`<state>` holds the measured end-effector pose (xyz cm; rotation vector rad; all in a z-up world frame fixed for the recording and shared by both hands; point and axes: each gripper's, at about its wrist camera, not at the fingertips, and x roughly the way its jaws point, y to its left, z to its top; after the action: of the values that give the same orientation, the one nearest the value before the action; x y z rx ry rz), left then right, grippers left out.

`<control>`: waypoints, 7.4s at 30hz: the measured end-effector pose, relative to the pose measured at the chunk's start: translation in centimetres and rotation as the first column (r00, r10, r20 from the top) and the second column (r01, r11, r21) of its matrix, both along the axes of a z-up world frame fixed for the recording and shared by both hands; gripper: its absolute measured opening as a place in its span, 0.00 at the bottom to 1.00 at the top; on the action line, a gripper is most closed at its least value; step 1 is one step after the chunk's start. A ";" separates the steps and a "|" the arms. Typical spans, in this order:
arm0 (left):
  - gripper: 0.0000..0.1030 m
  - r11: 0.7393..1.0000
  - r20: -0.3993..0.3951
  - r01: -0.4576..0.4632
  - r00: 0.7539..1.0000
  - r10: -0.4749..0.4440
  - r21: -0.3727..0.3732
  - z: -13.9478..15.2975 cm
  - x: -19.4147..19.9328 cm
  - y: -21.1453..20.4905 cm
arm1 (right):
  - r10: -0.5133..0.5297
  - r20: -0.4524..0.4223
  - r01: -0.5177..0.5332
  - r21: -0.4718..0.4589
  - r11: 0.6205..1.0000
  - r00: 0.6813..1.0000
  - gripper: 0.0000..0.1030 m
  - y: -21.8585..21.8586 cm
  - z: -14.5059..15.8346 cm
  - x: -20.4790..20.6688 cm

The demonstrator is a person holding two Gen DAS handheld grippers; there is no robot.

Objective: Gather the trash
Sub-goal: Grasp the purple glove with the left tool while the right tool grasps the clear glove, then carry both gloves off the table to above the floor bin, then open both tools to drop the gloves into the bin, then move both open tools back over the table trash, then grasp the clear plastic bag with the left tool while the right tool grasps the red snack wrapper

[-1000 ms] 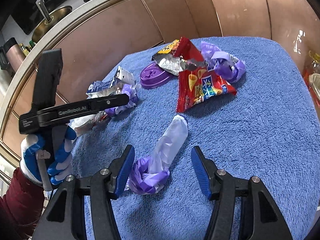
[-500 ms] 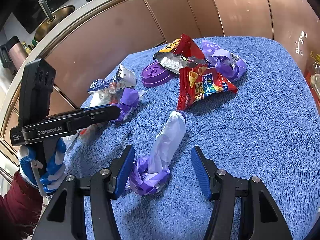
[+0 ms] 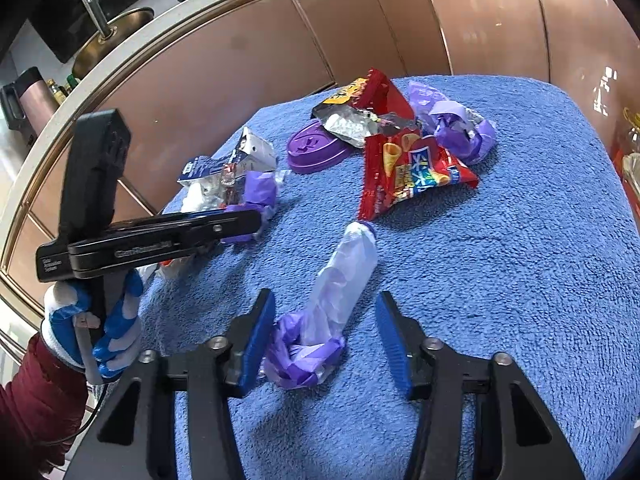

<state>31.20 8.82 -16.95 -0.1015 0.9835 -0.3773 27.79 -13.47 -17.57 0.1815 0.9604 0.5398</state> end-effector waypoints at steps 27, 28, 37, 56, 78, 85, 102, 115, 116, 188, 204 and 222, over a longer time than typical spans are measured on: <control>0.21 0.996 0.142 -0.075 0.986 0.082 -0.055 8.1 -9.1 0.4 | -0.075 0.182 0.068 0.047 0.997 0.980 0.16 -5.5 8.8 -8.7; 0.21 0.996 0.151 -0.074 0.985 0.082 -0.058 8.6 -9.5 0.4 | -0.086 0.193 0.078 0.050 0.996 0.977 0.16 -5.9 9.3 -9.0; 0.21 0.992 0.218 -0.063 0.972 0.087 -0.113 12.7 -13.6 0.5 | -0.153 0.289 0.138 0.070 0.988 0.945 0.16 -9.6 13.7 -14.3; 0.24 0.953 0.064 -0.004 0.998 0.025 -0.304 9.0 -13.6 -1.8 | -0.228 0.306 0.207 0.100 0.973 0.925 0.16 -12.7 13.8 -17.4; 0.22 0.941 0.014 0.249 0.967 -0.253 -0.228 9.4 -8.6 -19.9 | -0.442 0.258 0.428 0.112 0.897 0.859 0.16 -23.7 10.2 -14.1; 0.22 0.902 -0.023 0.393 0.915 -0.403 -0.181 7.9 -5.2 -31.0 | -0.556 0.232 0.561 0.050 0.826 0.798 0.16 -30.6 7.7 -10.8; 0.39 0.887 -0.187 0.407 0.875 -0.447 -0.218 0.1 3.1 -46.5 | -0.686 0.149 0.702 -0.176 0.690 0.712 0.28 -40.6 -0.6 -3.0; 0.41 0.910 -0.100 0.369 0.915 -0.391 -0.190 2.7 0.5 -42.3 | -0.686 0.170 0.705 -0.114 0.700 0.708 0.33 -38.3 1.4 -5.3; 0.41 0.912 -0.084 0.364 0.919 -0.384 -0.187 3.4 0.0 -41.5 | -0.681 0.179 0.702 -0.105 0.704 0.710 0.33 -37.8 2.0 -5.6; 0.53 0.979 0.028 -0.178 0.984 0.176 0.096 0.8 -0.1 8.6 | -0.157 0.125 0.173 -0.129 0.976 0.980 0.59 0.5 3.8 5.6; 0.28 0.983 0.045 -0.142 0.989 0.138 0.117 0.4 0.3 7.5 | -0.190 0.092 0.200 -0.120 0.972 0.977 0.18 -0.5 1.8 7.4; 0.28 0.990 0.091 -0.128 0.988 0.122 0.061 3.6 -4.0 6.4 | -0.155 0.112 0.164 -0.084 0.983 0.982 0.07 -2.6 3.9 0.8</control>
<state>27.19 15.18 -13.31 -0.0852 0.8980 -0.2320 28.60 -16.11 -13.67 0.1443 0.8581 0.3529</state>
